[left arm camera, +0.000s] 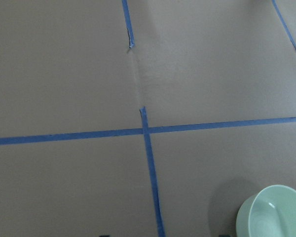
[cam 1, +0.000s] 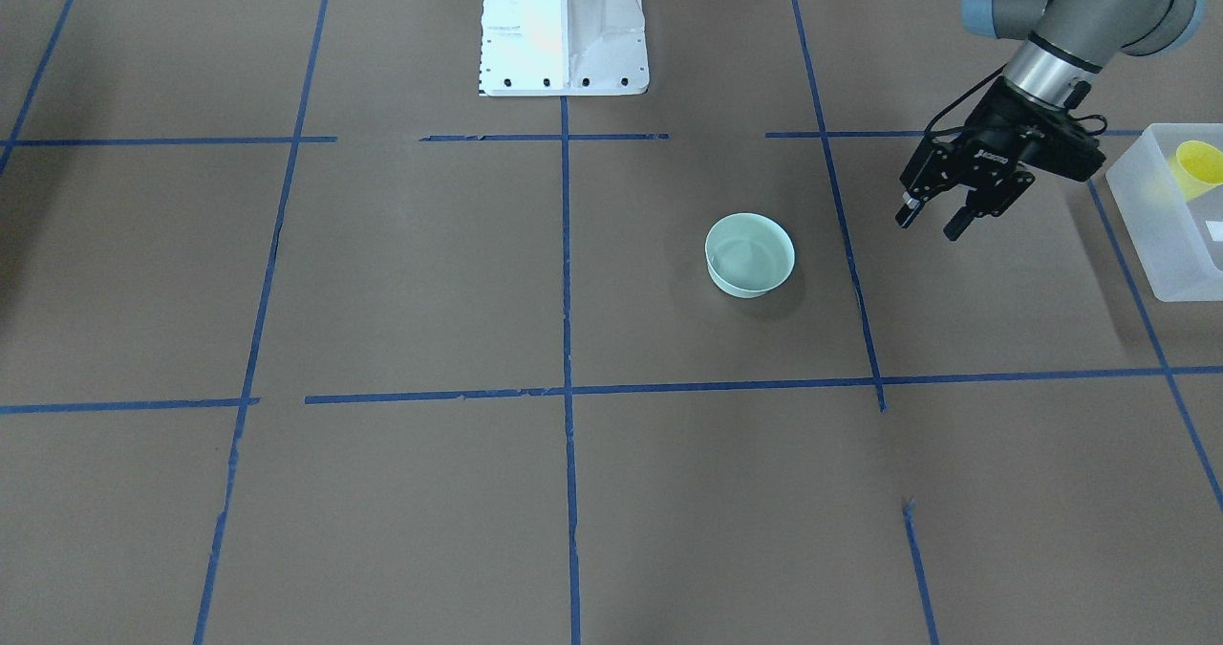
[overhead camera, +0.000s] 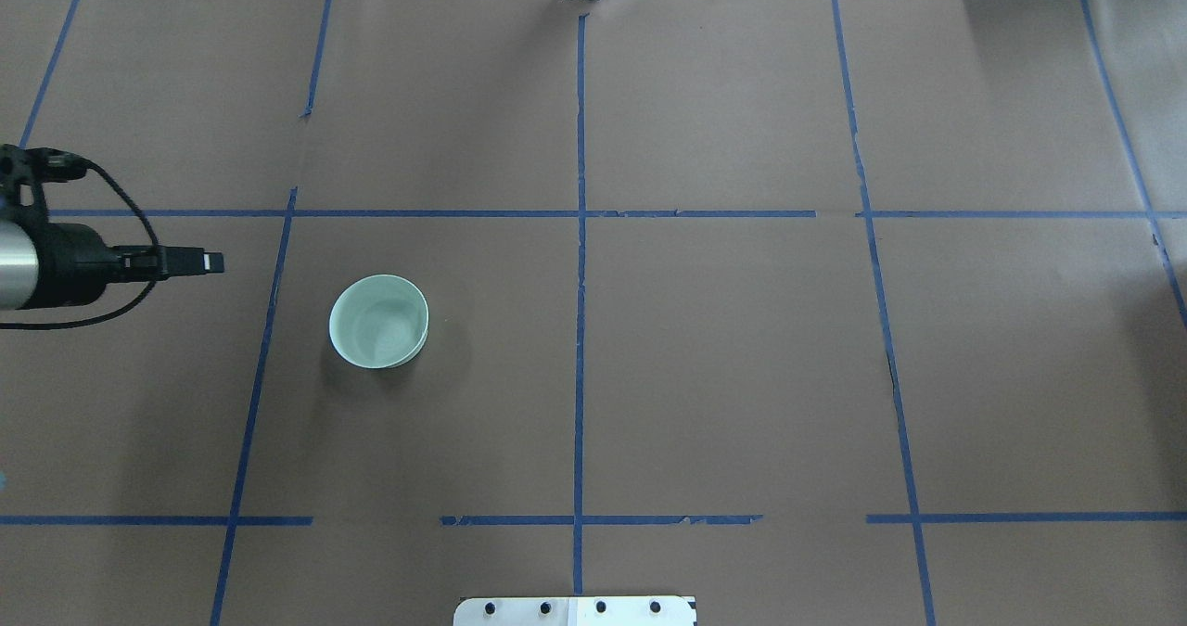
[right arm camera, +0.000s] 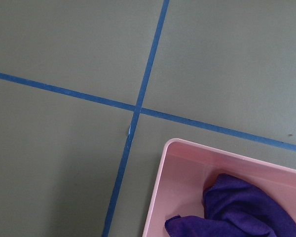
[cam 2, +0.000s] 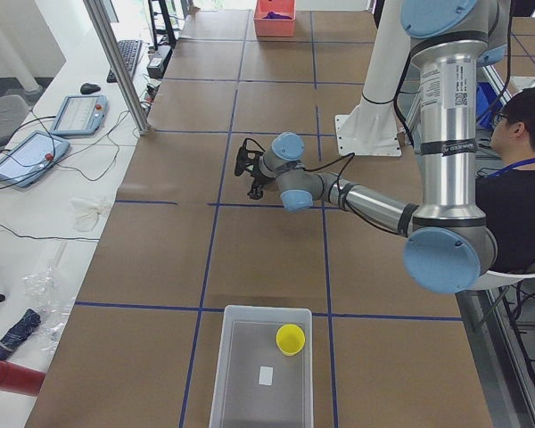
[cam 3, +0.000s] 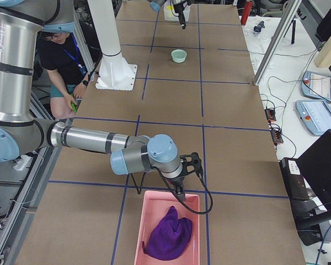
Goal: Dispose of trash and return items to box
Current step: 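Reach the left gripper to the pale green bowl and grasp its rim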
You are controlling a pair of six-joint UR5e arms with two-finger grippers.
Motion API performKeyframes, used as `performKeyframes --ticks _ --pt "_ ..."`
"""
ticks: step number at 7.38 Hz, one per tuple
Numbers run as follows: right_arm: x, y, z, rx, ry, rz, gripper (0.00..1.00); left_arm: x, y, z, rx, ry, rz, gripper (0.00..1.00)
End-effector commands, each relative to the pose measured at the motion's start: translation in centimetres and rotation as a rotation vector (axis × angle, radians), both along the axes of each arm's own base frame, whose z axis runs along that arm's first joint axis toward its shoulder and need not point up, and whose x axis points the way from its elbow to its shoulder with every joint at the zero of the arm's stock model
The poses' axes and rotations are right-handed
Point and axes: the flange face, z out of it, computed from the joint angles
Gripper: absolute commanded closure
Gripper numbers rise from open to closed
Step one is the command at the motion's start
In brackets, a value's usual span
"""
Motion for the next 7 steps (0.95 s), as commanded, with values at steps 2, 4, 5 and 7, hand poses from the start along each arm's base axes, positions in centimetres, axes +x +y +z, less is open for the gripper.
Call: performKeyframes --ticks 2,4,5,7 --pt "0.0 0.0 0.0 0.004 0.002 -0.001 0.00 9.0 -0.7 -5.5 -0.117 -0.100 -0.036 0.21" --pt "0.0 0.0 0.0 0.003 0.004 0.000 0.00 13.5 2.4 -4.7 -0.163 -0.107 -0.035 0.26" --pt "0.0 0.0 0.0 0.003 0.005 0.000 0.00 15.2 2.4 -3.9 -0.193 -0.117 -0.044 0.29" --pt "0.0 0.0 -0.1 0.008 0.006 -0.002 0.00 16.7 3.2 -3.0 -0.206 -0.134 -0.043 0.57"
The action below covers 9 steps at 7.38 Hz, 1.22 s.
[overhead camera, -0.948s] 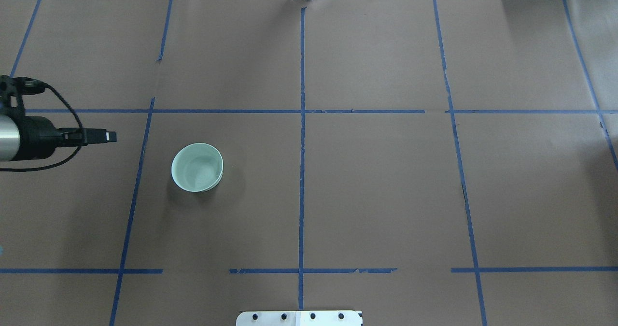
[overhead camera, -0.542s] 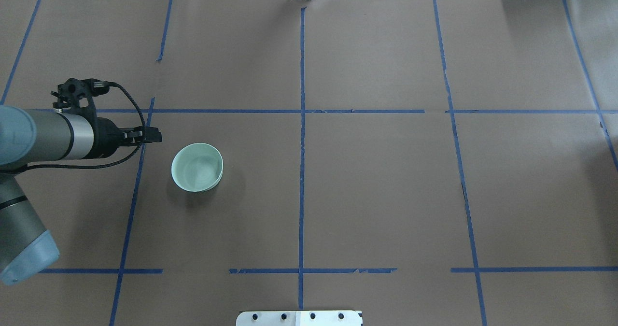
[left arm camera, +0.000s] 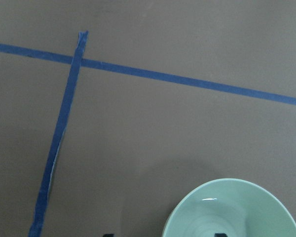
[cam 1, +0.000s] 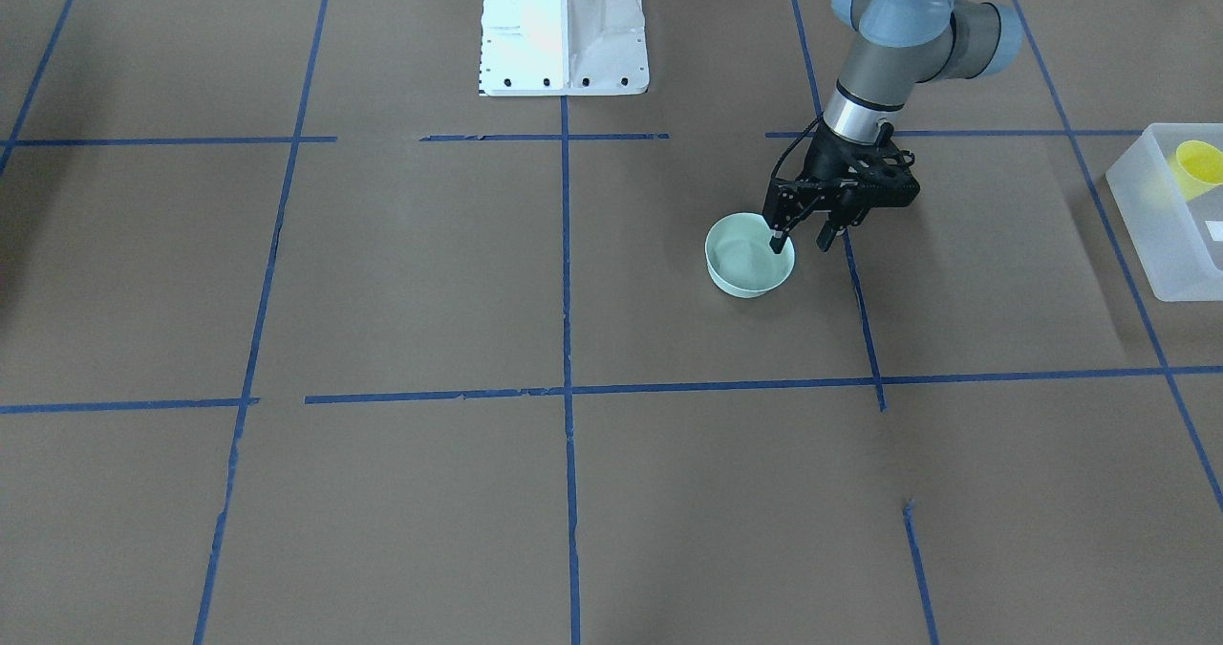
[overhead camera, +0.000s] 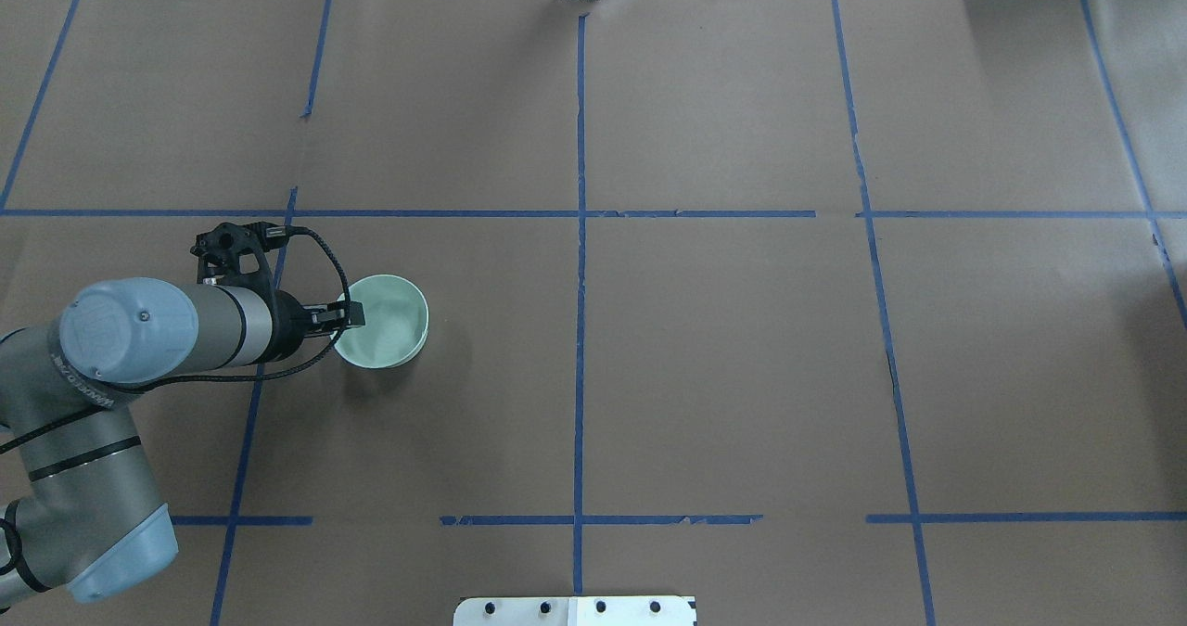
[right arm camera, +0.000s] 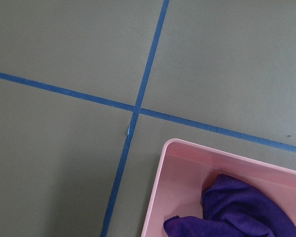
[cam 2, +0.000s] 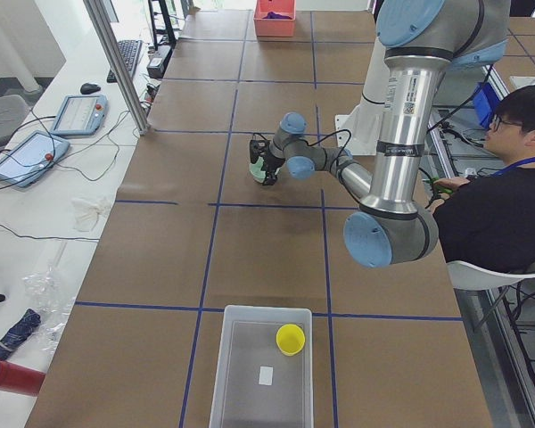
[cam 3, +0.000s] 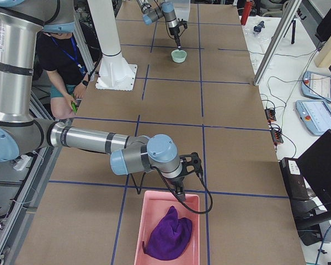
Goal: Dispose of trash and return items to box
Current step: 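Reach the left gripper to the pale green bowl and grasp its rim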
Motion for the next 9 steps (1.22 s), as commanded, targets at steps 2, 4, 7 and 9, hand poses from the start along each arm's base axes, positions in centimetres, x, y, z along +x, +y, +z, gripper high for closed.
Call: performKeyframes --ticks 2,4,7,9 --pt "0.0 0.0 -0.1 0.003 0.002 -0.001 0.00 1.6 0.6 -0.1 -0.002 -0.009 0.012 1.00" --pt "0.0 0.0 -0.1 0.004 0.001 -0.002 0.00 0.7 0.2 -1.7 0.042 0.003 0.031 1.00" --pt "0.0 0.0 -0.1 0.004 0.001 -0.002 0.00 -8.6 -2.7 -5.2 0.217 0.033 0.174 1.00" --pt "0.0 0.0 0.0 0.003 0.003 -0.002 0.00 -20.0 -6.2 -3.4 0.347 -0.014 0.255 1.00"
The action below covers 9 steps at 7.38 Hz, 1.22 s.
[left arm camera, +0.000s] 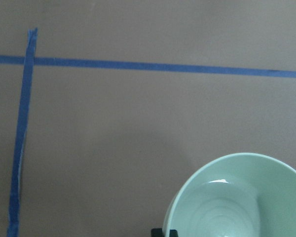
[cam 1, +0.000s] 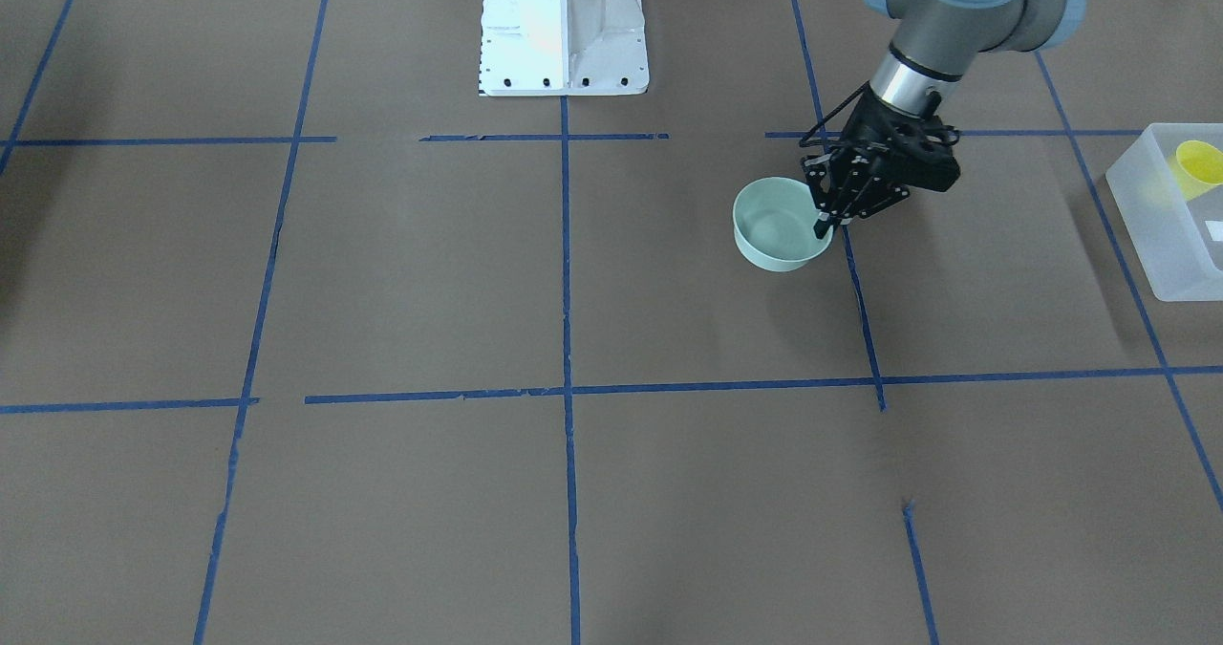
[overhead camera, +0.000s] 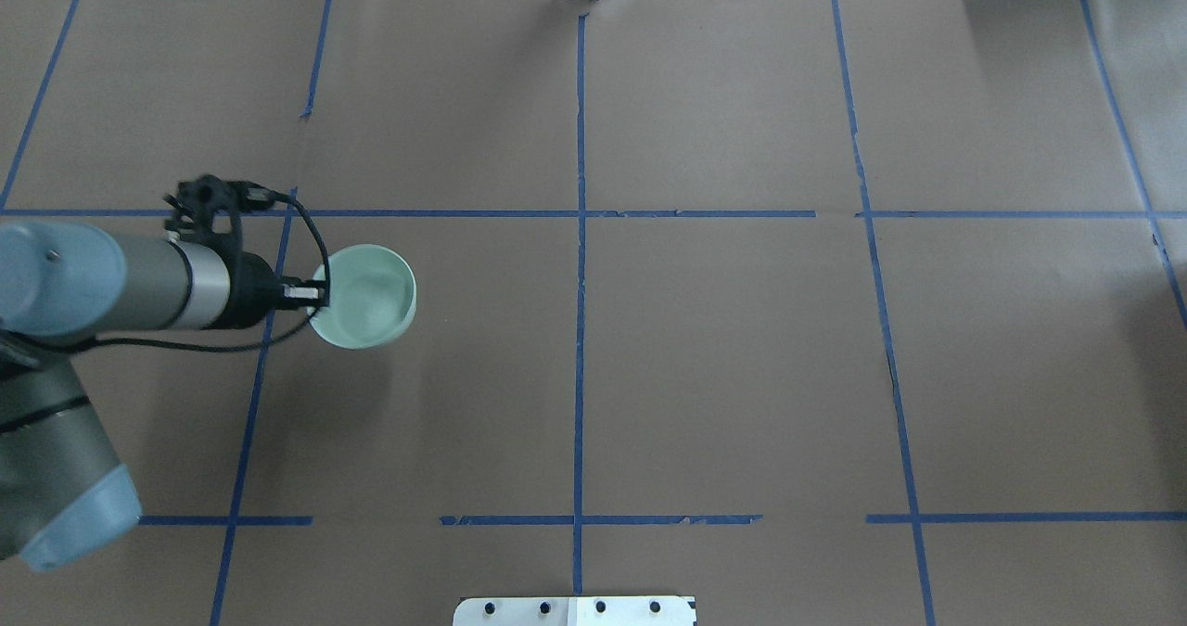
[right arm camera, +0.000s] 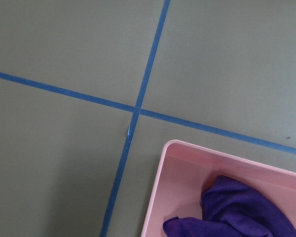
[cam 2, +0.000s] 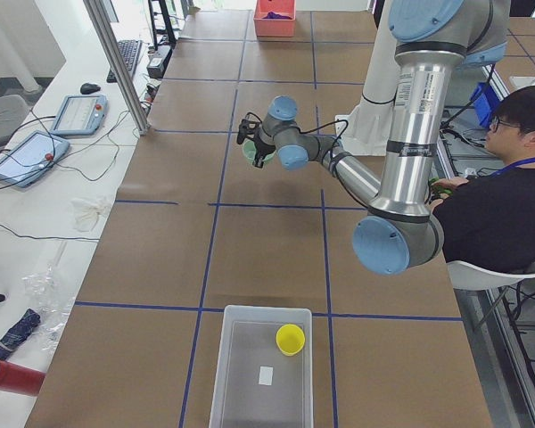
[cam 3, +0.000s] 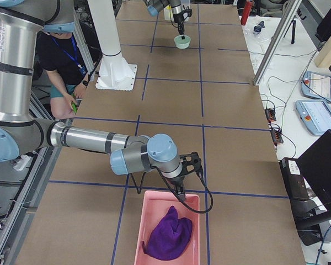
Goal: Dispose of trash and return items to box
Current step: 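Carry the pale green bowl into the clear bin and release it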
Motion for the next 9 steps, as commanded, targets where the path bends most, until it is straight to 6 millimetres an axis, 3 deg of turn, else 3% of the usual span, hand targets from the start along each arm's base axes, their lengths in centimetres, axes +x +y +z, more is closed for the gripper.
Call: performKeyframes --ticks 1,2,4,7,8,9 --pt "0.0 0.0 0.1 -0.001 0.000 0.000 0.00 -12.8 -2.4 3.4 0.163 -0.073 0.088 1.00" --pt "0.0 -0.1 0.0 -0.001 0.000 0.001 0.00 -18.5 -2.6 6.0 0.235 -0.120 0.120 1.00" --pt "0.0 -0.1 -0.1 0.001 0.000 0.001 0.00 -25.3 -1.4 11.9 0.345 -0.194 0.225 1.00" --pt "0.0 -0.3 -0.3 0.008 0.002 -0.002 0.00 -37.0 -2.3 23.6 0.409 -0.393 0.341 1.00" --pt "0.0 -0.3 -0.3 0.009 0.001 -0.004 0.00 -39.2 -1.9 27.5 0.397 -0.415 0.359 1.00" --pt "0.0 -0.4 -0.3 0.012 0.001 -0.005 0.00 -40.3 -2.3 29.7 0.413 -0.430 0.388 1.00"
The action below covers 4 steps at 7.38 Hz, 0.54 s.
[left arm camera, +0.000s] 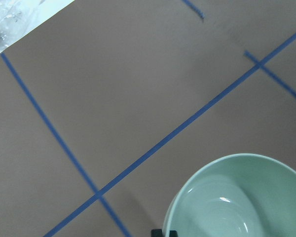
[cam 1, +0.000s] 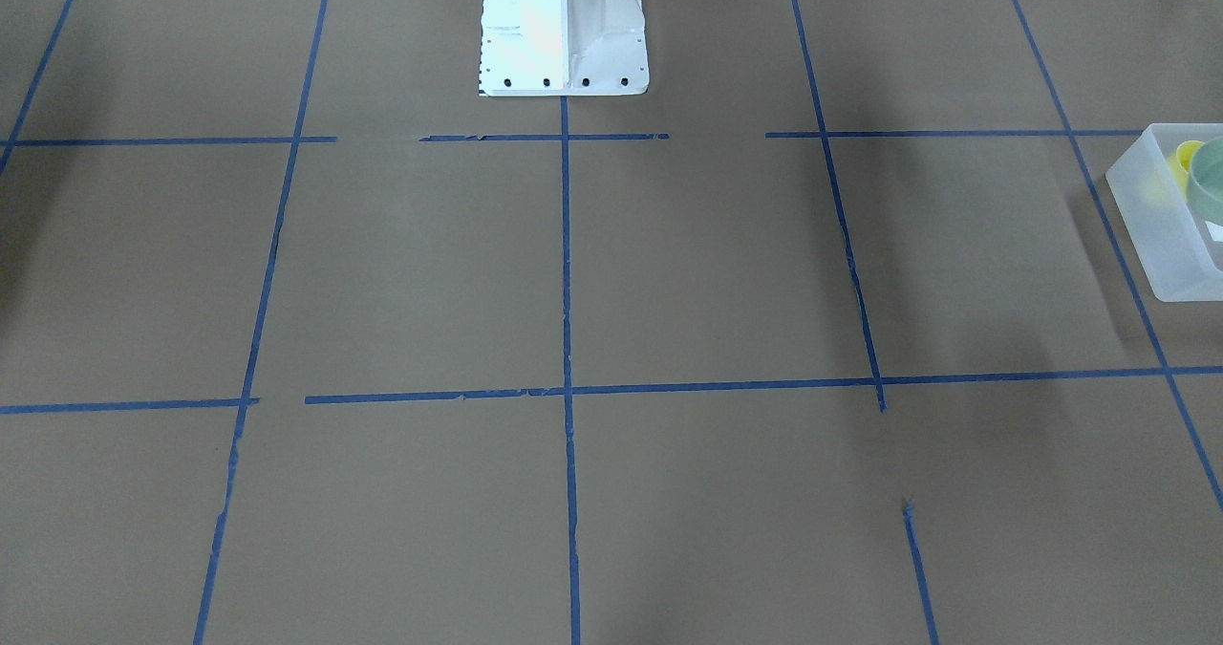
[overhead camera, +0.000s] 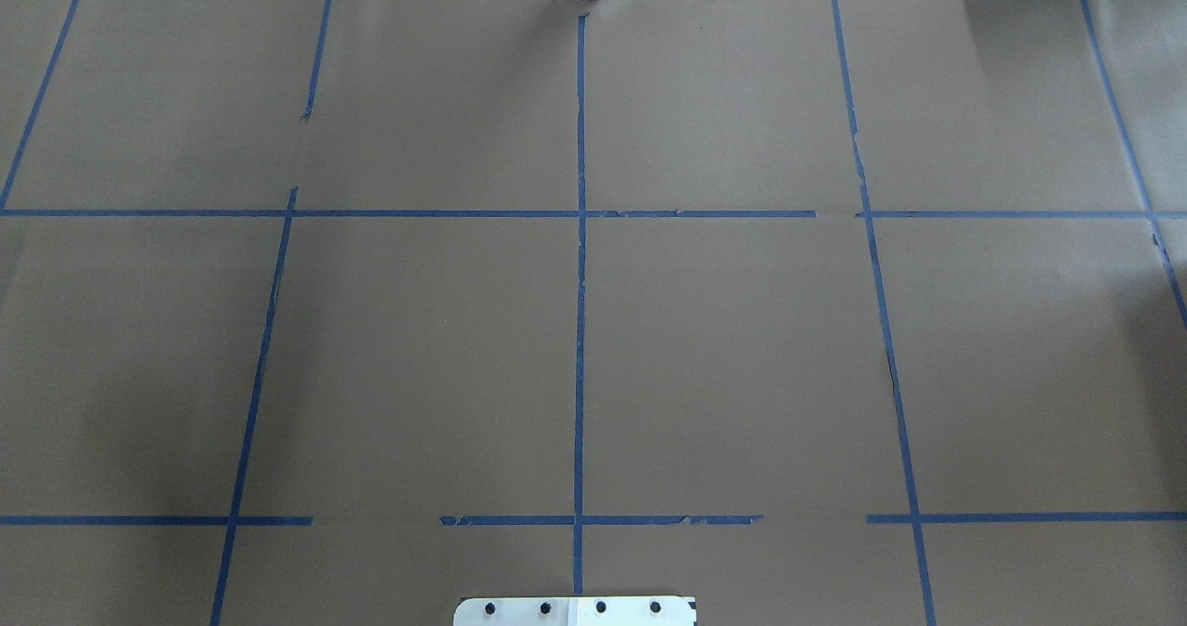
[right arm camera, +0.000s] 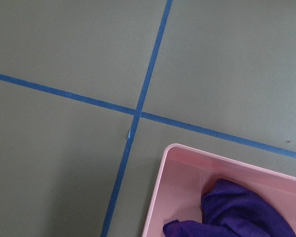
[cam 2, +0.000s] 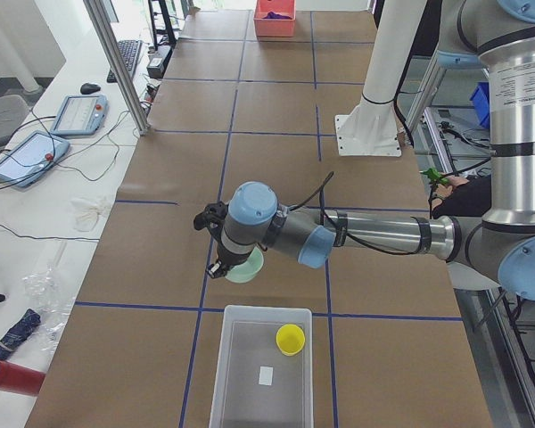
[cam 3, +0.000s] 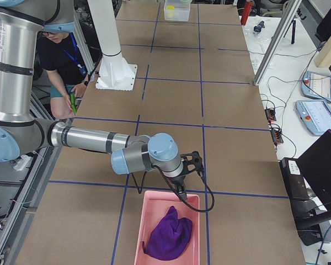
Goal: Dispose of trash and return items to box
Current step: 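Carry the pale green bowl into the clear bin and release it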
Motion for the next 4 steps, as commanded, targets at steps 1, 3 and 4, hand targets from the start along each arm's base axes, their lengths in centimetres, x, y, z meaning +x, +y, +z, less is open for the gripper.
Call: performKeyframes --ticks 1,3,4 --pt "-0.1 -0.1 -0.1 0.003 0.000 -0.003 0.00 -2.3 0.4 6.5 0.004 -0.035 0.052 1.00" --pt "-0.3 -0.2 -0.1 0.005 0.000 -0.008 0.00 -2.2 1.1 11.2 0.020 -0.030 0.031 1.00" --pt "-0.3 -0.2 -0.1 0.005 0.000 -0.008 0.00 -2.3 2.0 12.4 0.025 -0.038 -0.022 1.00"
